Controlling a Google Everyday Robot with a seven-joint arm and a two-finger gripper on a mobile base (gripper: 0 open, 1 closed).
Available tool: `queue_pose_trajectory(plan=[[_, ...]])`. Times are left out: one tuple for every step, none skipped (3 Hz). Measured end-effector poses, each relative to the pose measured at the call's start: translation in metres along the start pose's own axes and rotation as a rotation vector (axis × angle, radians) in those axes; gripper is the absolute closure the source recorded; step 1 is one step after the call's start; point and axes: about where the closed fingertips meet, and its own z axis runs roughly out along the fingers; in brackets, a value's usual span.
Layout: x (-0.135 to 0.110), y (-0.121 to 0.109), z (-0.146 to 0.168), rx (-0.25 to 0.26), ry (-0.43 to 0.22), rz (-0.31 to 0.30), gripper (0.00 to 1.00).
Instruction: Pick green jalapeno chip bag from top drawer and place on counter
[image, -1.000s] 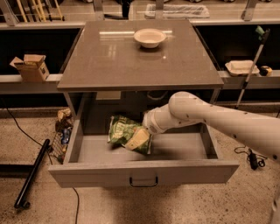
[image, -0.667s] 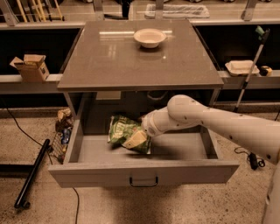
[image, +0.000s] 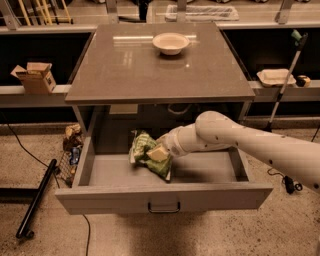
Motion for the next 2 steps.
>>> queue_pose_trajectory(plan=[[-0.009, 0.001, -0.037, 0.037, -0.072, -0.02, 0.89], [-0.017, -0.01, -0.109, 0.128, -0.118, -0.045, 1.0]])
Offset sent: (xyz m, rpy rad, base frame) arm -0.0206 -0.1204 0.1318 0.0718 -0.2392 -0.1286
